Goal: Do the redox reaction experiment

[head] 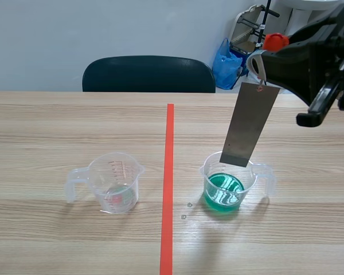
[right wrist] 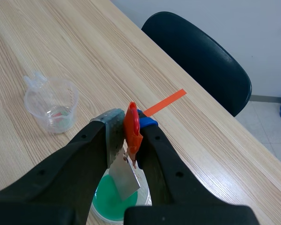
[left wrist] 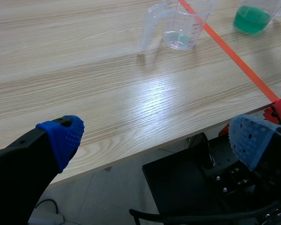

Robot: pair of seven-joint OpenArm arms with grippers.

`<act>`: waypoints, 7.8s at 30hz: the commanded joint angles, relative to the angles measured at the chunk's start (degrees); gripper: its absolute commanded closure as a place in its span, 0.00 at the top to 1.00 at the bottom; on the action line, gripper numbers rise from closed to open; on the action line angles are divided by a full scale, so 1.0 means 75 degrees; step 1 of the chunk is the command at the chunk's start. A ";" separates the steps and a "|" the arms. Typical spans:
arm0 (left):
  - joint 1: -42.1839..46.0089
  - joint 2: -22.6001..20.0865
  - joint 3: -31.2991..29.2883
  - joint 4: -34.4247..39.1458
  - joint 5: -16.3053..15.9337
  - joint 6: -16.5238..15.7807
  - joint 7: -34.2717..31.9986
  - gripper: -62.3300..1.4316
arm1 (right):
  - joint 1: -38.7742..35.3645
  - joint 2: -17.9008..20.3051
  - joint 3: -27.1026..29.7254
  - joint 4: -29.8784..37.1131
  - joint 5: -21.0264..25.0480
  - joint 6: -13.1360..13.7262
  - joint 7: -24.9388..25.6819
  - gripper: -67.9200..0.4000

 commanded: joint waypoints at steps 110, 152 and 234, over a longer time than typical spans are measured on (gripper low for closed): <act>0.0006 0.0017 -0.0003 0.0102 -0.0017 -0.0041 -0.0105 1.00 | 0.4025 -0.4884 -0.4698 -0.2407 -0.1588 -0.0947 -0.1781 0.03; 0.0006 0.0017 -0.0003 0.0102 -0.0017 -0.0041 -0.0105 1.00 | 0.4007 -0.4884 -0.4698 -0.2407 -0.1594 -0.0944 -0.1801 0.03; 0.0006 0.0020 -0.0003 0.0102 -0.0020 -0.0041 -0.0105 1.00 | 0.3958 -0.4867 -0.4698 -0.2407 -0.1559 -0.0944 -0.2008 0.03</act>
